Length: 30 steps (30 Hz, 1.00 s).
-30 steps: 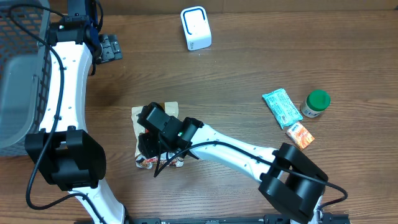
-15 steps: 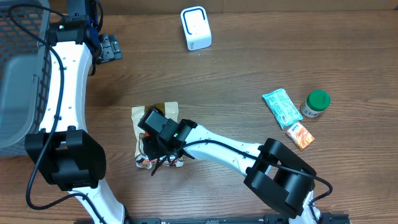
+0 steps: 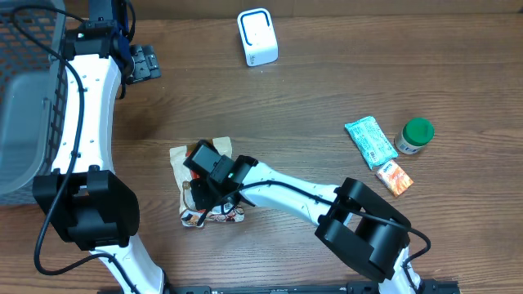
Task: Scan the item barcode
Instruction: 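Reach the right gripper to the snack bag and grasp the red stick, then lift the red stick and carry it toward the scanner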
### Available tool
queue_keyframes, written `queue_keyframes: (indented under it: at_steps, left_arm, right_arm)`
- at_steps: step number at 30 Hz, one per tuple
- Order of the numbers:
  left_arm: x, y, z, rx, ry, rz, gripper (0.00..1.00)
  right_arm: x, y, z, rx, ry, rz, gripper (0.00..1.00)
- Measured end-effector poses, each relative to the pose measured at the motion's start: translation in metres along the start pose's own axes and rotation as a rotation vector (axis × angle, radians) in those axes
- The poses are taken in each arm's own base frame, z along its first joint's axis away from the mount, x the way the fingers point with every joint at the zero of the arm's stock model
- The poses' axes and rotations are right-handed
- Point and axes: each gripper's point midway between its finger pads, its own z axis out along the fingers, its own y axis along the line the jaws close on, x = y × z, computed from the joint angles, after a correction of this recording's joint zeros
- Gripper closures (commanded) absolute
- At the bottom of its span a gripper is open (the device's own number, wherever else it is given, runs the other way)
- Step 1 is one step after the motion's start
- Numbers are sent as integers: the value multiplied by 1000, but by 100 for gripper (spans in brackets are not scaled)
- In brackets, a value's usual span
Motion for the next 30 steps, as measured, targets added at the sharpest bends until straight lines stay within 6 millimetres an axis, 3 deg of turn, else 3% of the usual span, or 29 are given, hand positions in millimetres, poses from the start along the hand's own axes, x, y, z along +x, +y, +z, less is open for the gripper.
queue_keyframes:
  at_steps: [4,7,13,16,26,30]
  left_arm:
    - [0,0,0,0,0,0,0]
    - [0,0,0,0,0,0,0]
    - [0,0,0,0,0,0,0]
    - [0,0,0,0,0,0,0]
    - [0,0,0,0,0,0,0]
    - [0,0,0,0,0,0,0]
  right_arm:
    - [-7,-6,-7,-36,16,-41,96]
    - [-15,-6,-26,-55,0,-124,96]
    - [-14,21,-99,-108,-75,-331,96]
    - [-15,27,-124,-112,-112,-375,96]
    - [-24,-31,-137,24,-77,-211,96]
    - [-31,-39,-159,19,-116,-170,96]
